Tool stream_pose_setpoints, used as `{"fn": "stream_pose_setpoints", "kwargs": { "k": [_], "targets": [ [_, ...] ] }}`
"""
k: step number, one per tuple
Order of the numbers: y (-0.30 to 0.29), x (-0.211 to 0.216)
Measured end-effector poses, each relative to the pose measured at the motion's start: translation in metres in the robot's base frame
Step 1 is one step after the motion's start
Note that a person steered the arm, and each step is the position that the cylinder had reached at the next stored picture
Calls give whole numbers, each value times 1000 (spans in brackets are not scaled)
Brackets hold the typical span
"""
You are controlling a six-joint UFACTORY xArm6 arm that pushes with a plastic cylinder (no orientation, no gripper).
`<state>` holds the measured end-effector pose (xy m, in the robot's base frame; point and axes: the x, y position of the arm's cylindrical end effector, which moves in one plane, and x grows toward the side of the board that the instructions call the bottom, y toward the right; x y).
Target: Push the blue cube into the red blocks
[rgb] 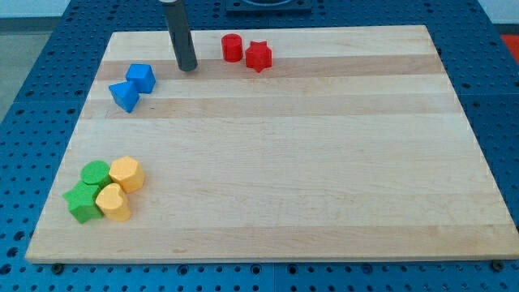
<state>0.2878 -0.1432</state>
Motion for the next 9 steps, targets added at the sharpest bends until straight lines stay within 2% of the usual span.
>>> {"fn": "stream_pose_setpoints", "kwargs": {
  "k": [2, 3, 4, 6, 7, 9],
  "targets": [
    [7, -59],
    [7, -59],
    [62, -33],
    [69, -27],
    [41, -27],
    [-68, -26]
  ]
}}
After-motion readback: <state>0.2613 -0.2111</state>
